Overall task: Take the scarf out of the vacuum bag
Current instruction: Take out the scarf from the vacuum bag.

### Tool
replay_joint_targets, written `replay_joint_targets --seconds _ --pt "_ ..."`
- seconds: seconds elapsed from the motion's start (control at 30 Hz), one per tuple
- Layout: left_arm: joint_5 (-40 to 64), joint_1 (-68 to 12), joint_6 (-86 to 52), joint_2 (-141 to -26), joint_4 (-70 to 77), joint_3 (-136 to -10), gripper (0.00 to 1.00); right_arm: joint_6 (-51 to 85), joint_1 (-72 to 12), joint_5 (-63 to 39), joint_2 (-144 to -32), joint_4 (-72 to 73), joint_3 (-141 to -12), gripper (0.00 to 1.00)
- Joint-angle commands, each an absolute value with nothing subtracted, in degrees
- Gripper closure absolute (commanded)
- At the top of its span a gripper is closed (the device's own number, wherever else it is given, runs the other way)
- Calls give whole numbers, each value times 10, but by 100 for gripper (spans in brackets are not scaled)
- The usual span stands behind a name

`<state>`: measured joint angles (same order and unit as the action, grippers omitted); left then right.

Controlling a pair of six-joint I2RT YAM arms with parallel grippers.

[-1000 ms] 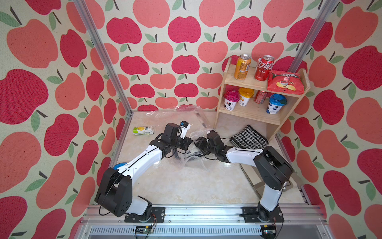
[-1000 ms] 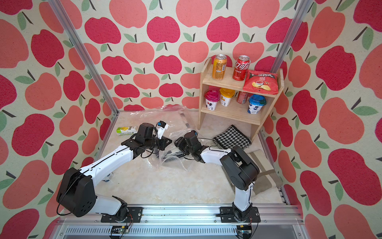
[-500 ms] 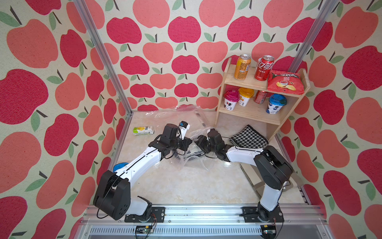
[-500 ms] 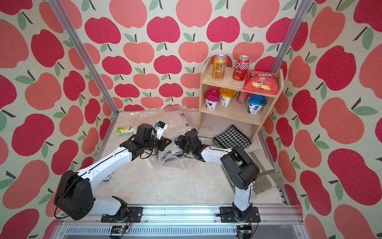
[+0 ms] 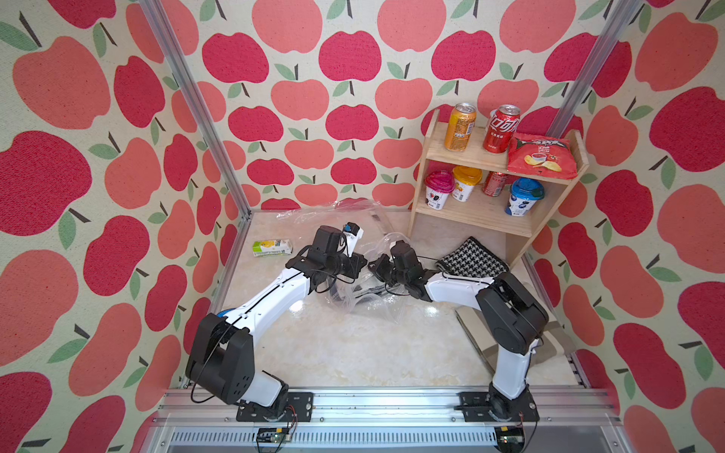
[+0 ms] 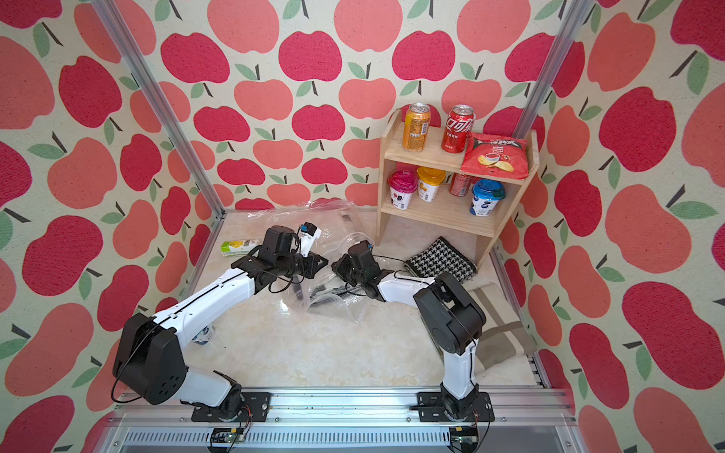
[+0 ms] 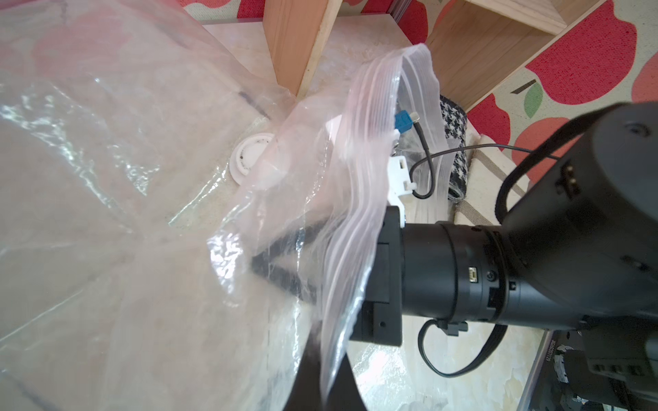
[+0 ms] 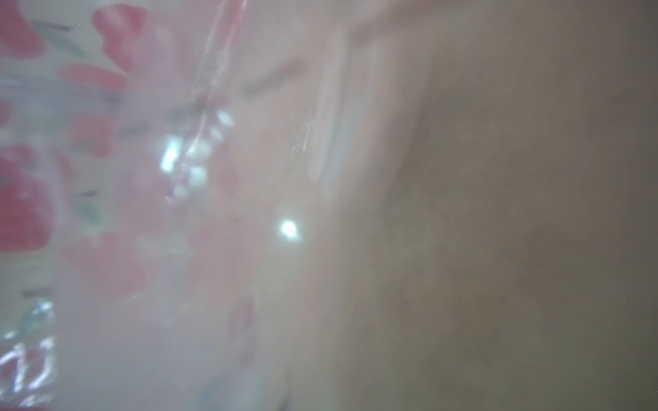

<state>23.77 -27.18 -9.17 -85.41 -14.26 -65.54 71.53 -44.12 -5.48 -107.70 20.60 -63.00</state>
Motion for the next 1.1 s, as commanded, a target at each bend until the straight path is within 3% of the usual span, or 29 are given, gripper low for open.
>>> replay_joint_targets --seconds 0.0,0.13,0.37,0.73,1.07 --pt "232 -266 -103 -891 -189 -720 100 689 -440 -53 -1040 197 -628 100" --pt "231 -263 -94 -939 -237 -788 100 689 -441 -58 -1017 197 -624 100" --pt "237 -261 -94 -936 -217 -791 100 694 -440 -43 -976 117 -644 100" --pt "225 -260 -68 -933 -231 -780 100 673 -434 -30 -912 -58 -664 100" --pt "238 -259 -74 -955 -236 -789 100 544 -401 -103 -883 -306 -724 100"
